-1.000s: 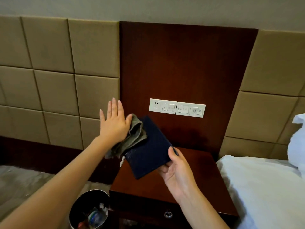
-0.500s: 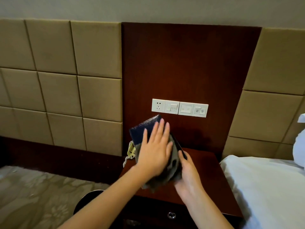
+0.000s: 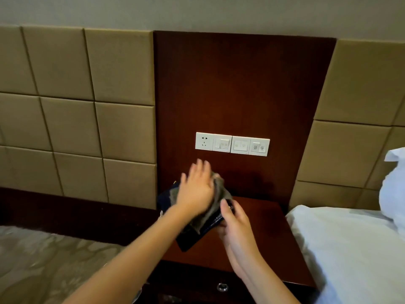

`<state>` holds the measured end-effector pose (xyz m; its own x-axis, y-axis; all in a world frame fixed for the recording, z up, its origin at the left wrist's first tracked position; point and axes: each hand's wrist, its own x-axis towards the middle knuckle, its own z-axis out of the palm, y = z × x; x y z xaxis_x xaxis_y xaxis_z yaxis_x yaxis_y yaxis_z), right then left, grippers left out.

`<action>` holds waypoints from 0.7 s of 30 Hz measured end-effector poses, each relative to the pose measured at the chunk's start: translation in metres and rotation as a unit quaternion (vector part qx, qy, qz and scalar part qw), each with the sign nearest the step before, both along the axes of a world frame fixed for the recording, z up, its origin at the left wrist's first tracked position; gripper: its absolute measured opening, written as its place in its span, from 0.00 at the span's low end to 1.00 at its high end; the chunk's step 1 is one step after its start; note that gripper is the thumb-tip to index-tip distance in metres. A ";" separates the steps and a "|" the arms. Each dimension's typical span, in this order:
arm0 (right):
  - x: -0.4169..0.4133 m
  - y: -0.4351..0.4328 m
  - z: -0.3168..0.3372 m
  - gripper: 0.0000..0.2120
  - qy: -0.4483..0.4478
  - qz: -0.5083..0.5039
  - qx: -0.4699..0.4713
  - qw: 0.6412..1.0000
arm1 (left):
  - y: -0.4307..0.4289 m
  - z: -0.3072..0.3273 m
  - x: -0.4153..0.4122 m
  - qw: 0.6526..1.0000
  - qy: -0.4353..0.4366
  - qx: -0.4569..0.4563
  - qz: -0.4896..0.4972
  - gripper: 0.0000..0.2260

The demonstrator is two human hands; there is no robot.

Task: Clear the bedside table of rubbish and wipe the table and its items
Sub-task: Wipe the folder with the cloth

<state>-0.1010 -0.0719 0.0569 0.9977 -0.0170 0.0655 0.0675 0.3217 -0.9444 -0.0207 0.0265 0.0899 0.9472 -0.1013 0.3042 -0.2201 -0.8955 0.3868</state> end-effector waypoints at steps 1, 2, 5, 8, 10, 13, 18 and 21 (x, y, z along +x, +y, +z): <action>0.002 -0.001 -0.001 0.15 0.023 -0.009 0.011 1.000 | -0.011 -0.003 -0.009 0.999 0.000 0.017 -0.029 0.24; 0.002 -0.002 -0.002 0.22 0.044 -0.011 0.025 0.999 | -0.017 -0.006 -0.016 0.999 0.003 0.021 -0.047 0.24; 0.000 -0.006 -0.004 0.45 0.085 0.006 0.021 0.996 | -0.025 -0.016 -0.032 0.996 -0.003 0.068 -0.064 0.28; -0.004 -0.005 -0.005 0.50 0.106 -0.013 0.015 0.994 | -0.028 -0.024 -0.043 0.987 -0.060 0.134 -0.068 0.37; -0.005 -0.005 -0.002 0.47 0.122 -0.028 0.045 0.991 | -0.028 -0.017 -0.043 0.993 -0.054 0.055 -0.086 0.30; 0.000 -0.005 0.000 0.30 0.115 -0.050 0.098 0.987 | -0.023 0.007 -0.042 0.946 0.045 -0.278 -0.160 0.23; 0.009 -0.009 0.002 0.12 0.076 -0.110 0.103 0.986 | -0.013 0.016 -0.051 0.886 -0.033 -0.420 -0.195 0.18; 0.007 -0.022 0.001 0.13 -0.084 -0.192 -0.158 0.965 | 0.010 0.018 -0.046 0.858 -0.130 -0.483 -0.115 0.11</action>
<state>-0.0942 -0.0938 0.0578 0.8969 -0.3351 0.2884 0.2854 -0.0592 -0.9566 -0.0662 0.0361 0.1076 0.8232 0.1425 0.5495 -0.5393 -0.1063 0.8354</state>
